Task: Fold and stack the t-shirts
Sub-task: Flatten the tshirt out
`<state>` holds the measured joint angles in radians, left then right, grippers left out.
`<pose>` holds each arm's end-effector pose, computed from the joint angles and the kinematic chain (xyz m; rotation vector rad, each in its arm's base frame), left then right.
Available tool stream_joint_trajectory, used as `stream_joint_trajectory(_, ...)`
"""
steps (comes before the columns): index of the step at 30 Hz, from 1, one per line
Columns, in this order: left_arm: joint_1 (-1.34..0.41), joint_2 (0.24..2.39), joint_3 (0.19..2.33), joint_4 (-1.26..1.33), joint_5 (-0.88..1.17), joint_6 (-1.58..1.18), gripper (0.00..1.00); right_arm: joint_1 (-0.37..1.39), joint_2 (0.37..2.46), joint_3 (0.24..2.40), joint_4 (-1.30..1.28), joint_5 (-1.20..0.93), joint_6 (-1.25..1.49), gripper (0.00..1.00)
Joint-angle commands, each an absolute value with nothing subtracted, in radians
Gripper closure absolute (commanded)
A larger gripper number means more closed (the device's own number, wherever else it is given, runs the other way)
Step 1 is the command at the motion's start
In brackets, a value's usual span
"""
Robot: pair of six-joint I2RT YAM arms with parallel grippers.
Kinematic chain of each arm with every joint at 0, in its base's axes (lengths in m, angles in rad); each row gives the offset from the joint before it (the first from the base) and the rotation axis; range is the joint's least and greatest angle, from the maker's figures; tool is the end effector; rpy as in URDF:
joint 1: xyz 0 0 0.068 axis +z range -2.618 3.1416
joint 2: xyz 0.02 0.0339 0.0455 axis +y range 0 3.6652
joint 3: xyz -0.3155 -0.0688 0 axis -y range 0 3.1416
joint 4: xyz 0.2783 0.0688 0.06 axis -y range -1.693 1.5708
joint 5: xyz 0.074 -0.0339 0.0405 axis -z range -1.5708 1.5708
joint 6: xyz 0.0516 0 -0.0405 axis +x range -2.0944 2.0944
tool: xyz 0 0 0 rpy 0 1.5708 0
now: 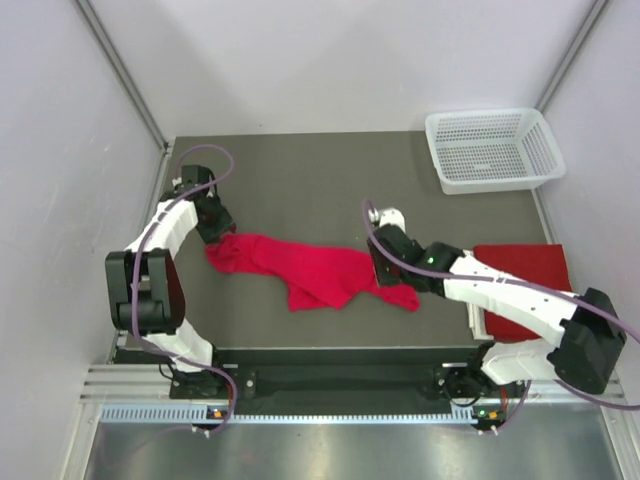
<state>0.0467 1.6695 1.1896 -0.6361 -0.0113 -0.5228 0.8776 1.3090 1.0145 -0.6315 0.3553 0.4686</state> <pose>0.3804 0.0184 0.2394 -0.7602 2.5845 -0.1322 0.2027 0.2159 0.2971 -0.3493 2.3992 0.1643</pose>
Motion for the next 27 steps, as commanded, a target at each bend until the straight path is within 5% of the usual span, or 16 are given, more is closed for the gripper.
stream_joint_trajectory(1,0.046,1.554,1.207,-0.646,0.033,-0.505,0.52,0.923,1.258,0.881,-0.581,0.379,0.548,0.66)
stream_joint_trajectory(9,0.035,1.439,1.085,-0.58,0.267,-0.5,0.51,0.979,1.337,0.825,-0.427,0.399,0.525,0.69)
stream_joint_trajectory(27,0.025,1.41,1.037,-0.58,0.281,-0.477,0.51,1.065,1.598,0.939,-0.475,0.62,0.564,0.75)
